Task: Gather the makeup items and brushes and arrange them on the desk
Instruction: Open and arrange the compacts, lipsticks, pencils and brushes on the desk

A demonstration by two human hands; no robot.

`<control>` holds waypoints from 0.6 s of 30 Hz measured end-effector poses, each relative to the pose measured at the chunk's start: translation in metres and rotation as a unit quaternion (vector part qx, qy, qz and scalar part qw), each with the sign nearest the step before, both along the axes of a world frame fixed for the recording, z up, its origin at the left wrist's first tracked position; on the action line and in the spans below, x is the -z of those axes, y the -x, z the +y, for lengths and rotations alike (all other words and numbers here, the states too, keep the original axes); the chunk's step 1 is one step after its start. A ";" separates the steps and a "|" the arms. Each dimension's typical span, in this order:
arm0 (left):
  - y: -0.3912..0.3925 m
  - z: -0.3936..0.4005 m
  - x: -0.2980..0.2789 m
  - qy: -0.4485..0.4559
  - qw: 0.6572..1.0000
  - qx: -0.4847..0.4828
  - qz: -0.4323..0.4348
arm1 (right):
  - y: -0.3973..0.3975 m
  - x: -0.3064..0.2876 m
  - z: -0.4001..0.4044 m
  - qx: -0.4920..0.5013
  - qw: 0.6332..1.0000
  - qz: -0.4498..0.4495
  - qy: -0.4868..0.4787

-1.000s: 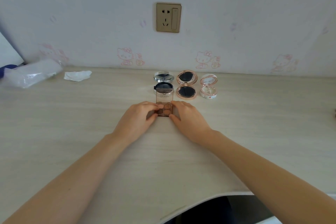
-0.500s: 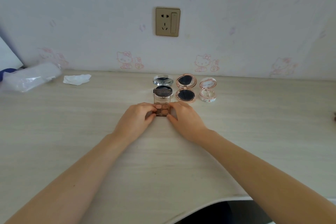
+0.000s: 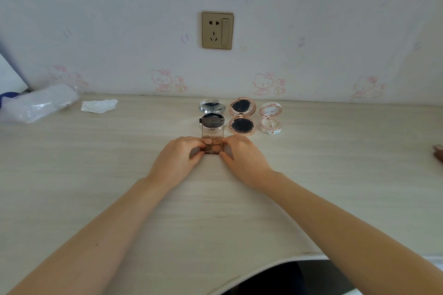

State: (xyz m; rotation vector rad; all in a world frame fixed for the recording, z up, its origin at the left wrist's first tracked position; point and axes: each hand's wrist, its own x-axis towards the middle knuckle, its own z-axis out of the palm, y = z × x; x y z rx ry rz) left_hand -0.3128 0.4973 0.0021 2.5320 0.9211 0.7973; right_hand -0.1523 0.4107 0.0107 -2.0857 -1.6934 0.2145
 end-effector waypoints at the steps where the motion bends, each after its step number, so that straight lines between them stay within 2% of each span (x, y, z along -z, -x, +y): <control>1: 0.000 -0.001 -0.001 0.000 1.000 0.000 0.004 | 0.000 0.000 -0.001 -0.001 1.000 0.001 0.003; 8: 0.001 -0.007 -0.007 -0.014 1.000 -0.007 0.019 | -0.013 -0.006 -0.015 0.010 1.000 -0.021 0.010; 11: -0.007 -0.014 -0.013 -0.038 0.999 -0.014 0.028 | -0.025 -0.011 -0.032 0.001 0.998 -0.062 0.000; 18: -0.062 -0.056 -0.021 -0.086 0.995 0.042 0.023 | -0.077 -0.018 -0.097 0.027 0.986 -0.165 0.007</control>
